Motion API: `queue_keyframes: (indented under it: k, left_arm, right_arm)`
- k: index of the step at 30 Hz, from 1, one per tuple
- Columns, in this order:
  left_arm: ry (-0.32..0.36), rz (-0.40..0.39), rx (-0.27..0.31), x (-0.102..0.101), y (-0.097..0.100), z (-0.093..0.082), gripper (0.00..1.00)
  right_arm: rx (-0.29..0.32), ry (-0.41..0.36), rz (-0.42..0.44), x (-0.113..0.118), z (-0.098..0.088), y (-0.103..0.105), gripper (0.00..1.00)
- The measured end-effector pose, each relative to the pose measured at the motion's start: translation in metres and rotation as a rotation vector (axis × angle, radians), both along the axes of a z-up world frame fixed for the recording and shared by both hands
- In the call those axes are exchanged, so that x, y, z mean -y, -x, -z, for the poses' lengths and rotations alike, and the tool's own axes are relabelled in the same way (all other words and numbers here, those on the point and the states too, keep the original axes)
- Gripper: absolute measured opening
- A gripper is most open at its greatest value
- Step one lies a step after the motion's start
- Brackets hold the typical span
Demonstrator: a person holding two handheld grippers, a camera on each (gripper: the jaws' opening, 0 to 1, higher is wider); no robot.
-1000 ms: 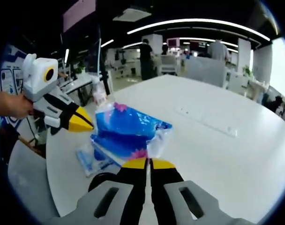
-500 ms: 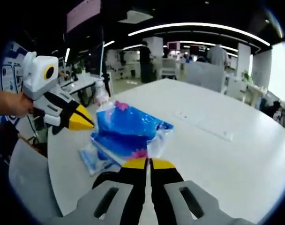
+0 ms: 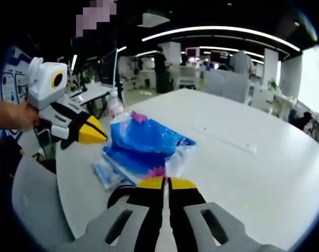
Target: Arrange the tabletop items into an orderly group along one side of the table until the central work area is clear of visible clutter.
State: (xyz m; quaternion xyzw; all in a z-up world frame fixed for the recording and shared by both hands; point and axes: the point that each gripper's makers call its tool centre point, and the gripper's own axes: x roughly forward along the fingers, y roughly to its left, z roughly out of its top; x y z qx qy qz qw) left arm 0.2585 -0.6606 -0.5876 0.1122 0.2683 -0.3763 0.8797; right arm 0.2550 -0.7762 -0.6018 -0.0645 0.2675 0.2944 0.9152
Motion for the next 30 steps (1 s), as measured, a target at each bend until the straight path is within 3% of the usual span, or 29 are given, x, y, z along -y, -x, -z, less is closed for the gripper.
queue_keyframes:
  k: [5, 30]
  left_arm:
    - [-0.009, 0.028, 0.016, 0.008, 0.007, 0.000, 0.01]
    - [0.019, 0.093, -0.015, 0.045, 0.034, 0.015, 0.02]
  right_arm:
    - [-0.001, -0.002, 0.012, 0.008, 0.002, 0.007, 0.00]
    - [-0.040, 0.016, 0.052, 0.037, 0.022, 0.036, 0.00]
